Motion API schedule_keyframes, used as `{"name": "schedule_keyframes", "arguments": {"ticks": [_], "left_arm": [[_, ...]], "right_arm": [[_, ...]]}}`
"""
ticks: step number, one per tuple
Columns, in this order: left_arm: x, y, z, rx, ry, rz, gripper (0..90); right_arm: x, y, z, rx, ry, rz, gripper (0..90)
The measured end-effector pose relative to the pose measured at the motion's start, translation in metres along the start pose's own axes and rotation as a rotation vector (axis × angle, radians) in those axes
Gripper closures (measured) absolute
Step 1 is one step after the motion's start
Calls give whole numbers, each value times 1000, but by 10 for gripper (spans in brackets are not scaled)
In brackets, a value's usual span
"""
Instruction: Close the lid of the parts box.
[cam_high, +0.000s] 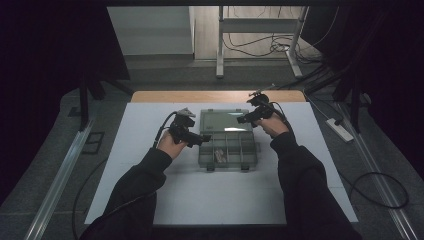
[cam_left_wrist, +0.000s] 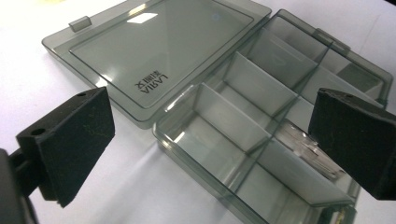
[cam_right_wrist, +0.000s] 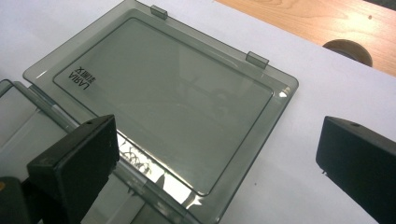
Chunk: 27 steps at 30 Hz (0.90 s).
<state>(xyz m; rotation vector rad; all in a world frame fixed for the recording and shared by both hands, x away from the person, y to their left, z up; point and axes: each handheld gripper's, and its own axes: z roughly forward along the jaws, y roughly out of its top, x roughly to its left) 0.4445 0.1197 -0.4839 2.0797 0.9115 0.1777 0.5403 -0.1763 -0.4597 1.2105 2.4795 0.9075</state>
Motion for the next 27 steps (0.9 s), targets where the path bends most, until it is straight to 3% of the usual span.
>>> {"name": "schedule_keyframes", "arguments": {"ticks": [2,27], "left_arm": [[1,0,0,-2,3,4,9],[-3,-18,8,20,-9,47,0]], "right_arm": [[-2,2,4,3,2,21,0],[-23,0,36,123,-68,25,0]]}}
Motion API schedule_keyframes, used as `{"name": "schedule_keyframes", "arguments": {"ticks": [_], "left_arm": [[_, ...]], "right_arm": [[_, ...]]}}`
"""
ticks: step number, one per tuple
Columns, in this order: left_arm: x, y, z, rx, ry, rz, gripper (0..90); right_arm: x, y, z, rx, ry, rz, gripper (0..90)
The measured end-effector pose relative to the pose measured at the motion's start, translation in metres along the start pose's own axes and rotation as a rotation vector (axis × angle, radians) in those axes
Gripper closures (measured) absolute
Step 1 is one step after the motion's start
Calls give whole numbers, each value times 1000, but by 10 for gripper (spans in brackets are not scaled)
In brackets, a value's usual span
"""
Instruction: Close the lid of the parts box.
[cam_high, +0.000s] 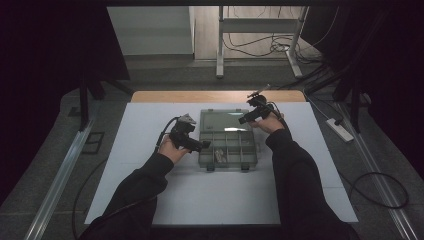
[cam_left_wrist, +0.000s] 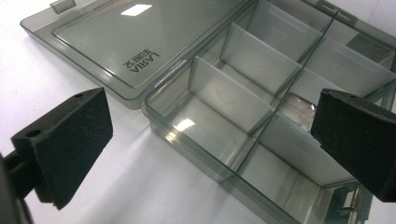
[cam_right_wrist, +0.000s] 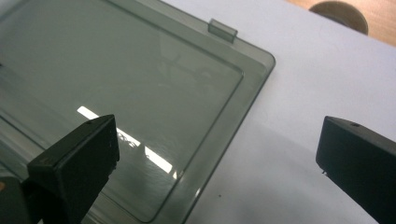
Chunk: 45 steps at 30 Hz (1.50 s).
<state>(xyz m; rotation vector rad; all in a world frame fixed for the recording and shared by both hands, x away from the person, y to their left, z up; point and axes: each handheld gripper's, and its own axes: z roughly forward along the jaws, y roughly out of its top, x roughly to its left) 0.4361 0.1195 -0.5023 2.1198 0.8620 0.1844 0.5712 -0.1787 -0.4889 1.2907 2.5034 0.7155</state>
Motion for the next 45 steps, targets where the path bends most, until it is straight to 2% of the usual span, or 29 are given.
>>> {"name": "schedule_keyframes", "arguments": {"ticks": [5,10,11,14,19,25,28,30,31,34,35,36,39,41,45], "left_arm": [[1,-2,1,8,1,1,0],[1,-2,1,14,-2,5,0],[1,-2,2,17,-5,6,0],[0,-1,2,19,-7,9,0],[0,-1,1,24,-7,16,0],[1,-1,0,23,-5,14,0],[2,-1,0,24,-6,14,0],[2,-1,0,28,-7,18,0],[2,-1,0,28,-7,18,0],[1,-1,0,32,-6,21,0],[1,-1,0,33,-6,22,0],[1,-1,1,34,-4,22,0],[1,-1,1,35,-3,23,0],[1,-1,1,38,-1,21,0],[2,1,0,37,9,13,0]], "right_arm": [[0,-1,2,21,-10,-10,8],[1,-1,0,37,-49,-23,94],[1,-1,0,45,-63,-41,142],[2,-2,0,58,-76,-50,196],[3,0,-2,70,-67,-24,394],[2,1,-3,101,-60,36,590],[2,2,-3,109,-41,66,655],[2,2,-3,111,-42,110,714],[2,2,-3,111,-42,110,714],[3,4,-2,113,-49,188,790],[4,4,-2,115,-61,203,807],[4,5,-1,120,-71,248,825],[5,6,-1,125,-81,269,839],[8,8,-1,131,-104,303,858],[9,8,-1,116,-101,341,877]]}}
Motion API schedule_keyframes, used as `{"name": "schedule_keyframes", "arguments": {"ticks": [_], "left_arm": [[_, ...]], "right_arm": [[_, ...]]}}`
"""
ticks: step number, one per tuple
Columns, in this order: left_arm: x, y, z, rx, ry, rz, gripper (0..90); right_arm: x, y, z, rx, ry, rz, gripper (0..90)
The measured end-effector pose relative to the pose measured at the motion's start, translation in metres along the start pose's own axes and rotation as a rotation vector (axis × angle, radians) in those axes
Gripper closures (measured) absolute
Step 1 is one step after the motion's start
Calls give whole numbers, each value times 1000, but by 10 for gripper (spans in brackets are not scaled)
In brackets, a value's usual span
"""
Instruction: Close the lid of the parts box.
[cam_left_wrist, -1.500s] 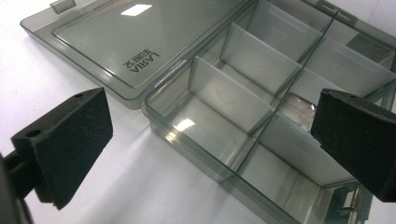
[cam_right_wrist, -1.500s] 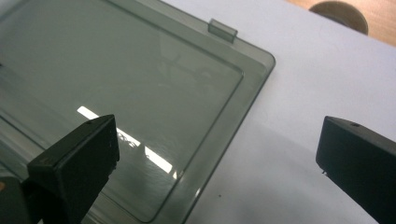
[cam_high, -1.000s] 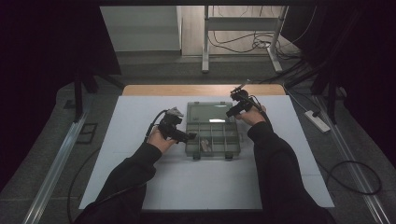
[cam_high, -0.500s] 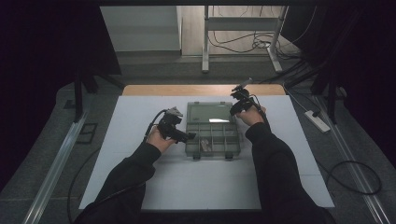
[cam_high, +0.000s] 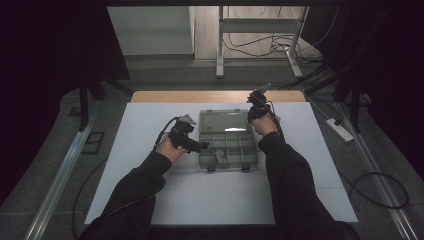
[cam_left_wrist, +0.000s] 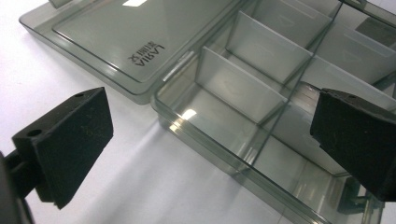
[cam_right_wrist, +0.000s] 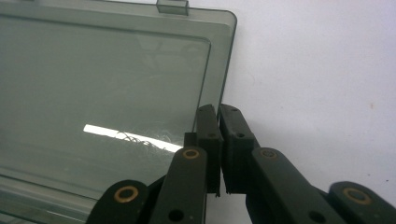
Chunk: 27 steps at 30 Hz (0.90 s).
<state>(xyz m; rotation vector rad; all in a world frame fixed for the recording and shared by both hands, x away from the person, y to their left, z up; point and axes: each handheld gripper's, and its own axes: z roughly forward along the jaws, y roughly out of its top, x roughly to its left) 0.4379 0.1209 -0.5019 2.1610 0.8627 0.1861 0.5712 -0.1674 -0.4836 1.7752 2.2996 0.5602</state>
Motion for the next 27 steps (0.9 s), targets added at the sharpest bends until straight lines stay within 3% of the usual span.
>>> {"name": "schedule_keyframes", "arguments": {"ticks": [1,5,10,11,12,22,27], "left_arm": [[1,2,0,4,23,-16,0],[7,3,-3,-7,24,-41,3],[19,5,-6,-8,57,-72,35],[22,6,-6,-1,66,-69,111],[24,6,-6,9,72,-72,111],[46,14,5,53,102,-141,772],[55,12,21,76,106,-176,890]], "right_arm": [[0,0,0,-2,3,9,880],[0,-1,-2,-20,15,30,885],[0,-2,-7,-48,24,46,888],[-1,-2,-9,-60,29,53,889],[-1,-2,-9,-60,29,53,889],[-1,-8,-21,-125,41,66,890],[-3,-11,-26,-149,47,64,889]]}}
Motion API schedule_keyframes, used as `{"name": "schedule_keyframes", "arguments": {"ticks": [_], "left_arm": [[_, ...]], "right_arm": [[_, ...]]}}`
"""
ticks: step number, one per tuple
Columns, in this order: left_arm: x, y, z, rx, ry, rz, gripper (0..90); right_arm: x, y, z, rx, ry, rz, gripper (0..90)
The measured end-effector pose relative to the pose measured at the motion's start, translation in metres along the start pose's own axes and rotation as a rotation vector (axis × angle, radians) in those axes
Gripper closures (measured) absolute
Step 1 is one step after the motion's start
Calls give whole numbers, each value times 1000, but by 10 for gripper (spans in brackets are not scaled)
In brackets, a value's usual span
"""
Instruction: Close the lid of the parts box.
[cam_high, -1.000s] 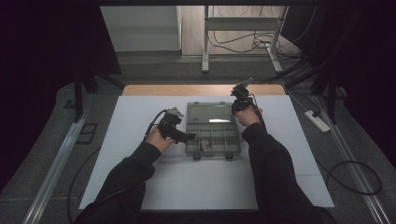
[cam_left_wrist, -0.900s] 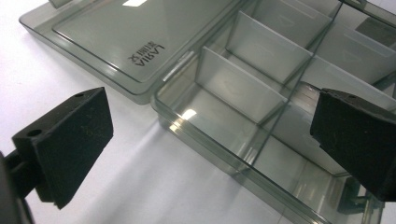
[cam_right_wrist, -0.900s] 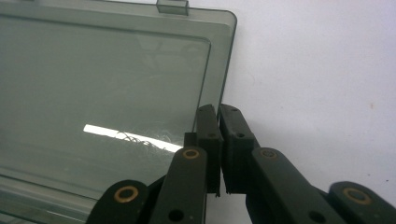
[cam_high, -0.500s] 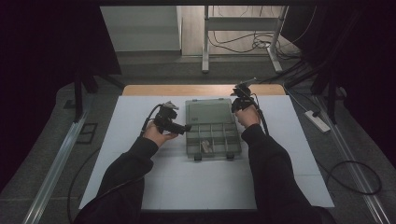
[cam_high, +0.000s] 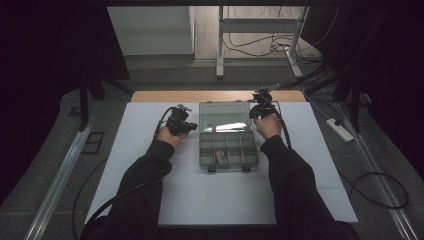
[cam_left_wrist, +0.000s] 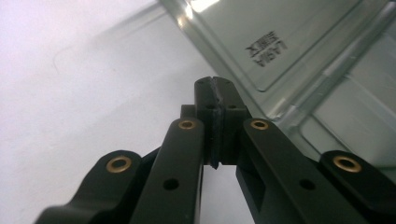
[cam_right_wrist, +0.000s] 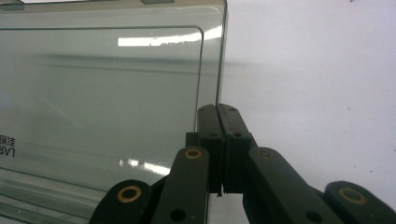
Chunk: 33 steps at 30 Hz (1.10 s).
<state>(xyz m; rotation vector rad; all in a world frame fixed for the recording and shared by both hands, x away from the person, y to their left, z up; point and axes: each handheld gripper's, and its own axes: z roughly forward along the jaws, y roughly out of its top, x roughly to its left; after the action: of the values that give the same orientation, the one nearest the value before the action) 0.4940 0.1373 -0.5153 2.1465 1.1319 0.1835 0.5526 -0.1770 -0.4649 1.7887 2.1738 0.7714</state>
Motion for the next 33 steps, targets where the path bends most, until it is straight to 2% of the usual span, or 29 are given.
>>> {"name": "schedule_keyframes", "arguments": {"ticks": [5,9,13,15,20,26,29,33], "left_arm": [[1,1,15,19,-5,-24,890],[-1,6,26,34,1,-27,890],[-1,13,30,39,19,-25,891],[0,16,30,27,23,-33,891],[5,22,26,-36,14,-65,891],[4,33,14,-80,25,-25,891],[4,36,4,-112,-2,-24,891],[2,35,-1,-123,-19,-12,891]], "right_arm": [[-1,-2,-4,-24,5,-4,889],[0,-4,-8,-41,9,-9,890],[0,-6,-13,-60,10,-16,891],[1,-7,-15,-68,15,-18,890],[2,-11,-22,-102,24,-32,891],[3,-16,-32,-134,24,-57,891],[6,-22,-40,-154,21,-76,891],[8,-26,-47,-164,14,-101,890]]}}
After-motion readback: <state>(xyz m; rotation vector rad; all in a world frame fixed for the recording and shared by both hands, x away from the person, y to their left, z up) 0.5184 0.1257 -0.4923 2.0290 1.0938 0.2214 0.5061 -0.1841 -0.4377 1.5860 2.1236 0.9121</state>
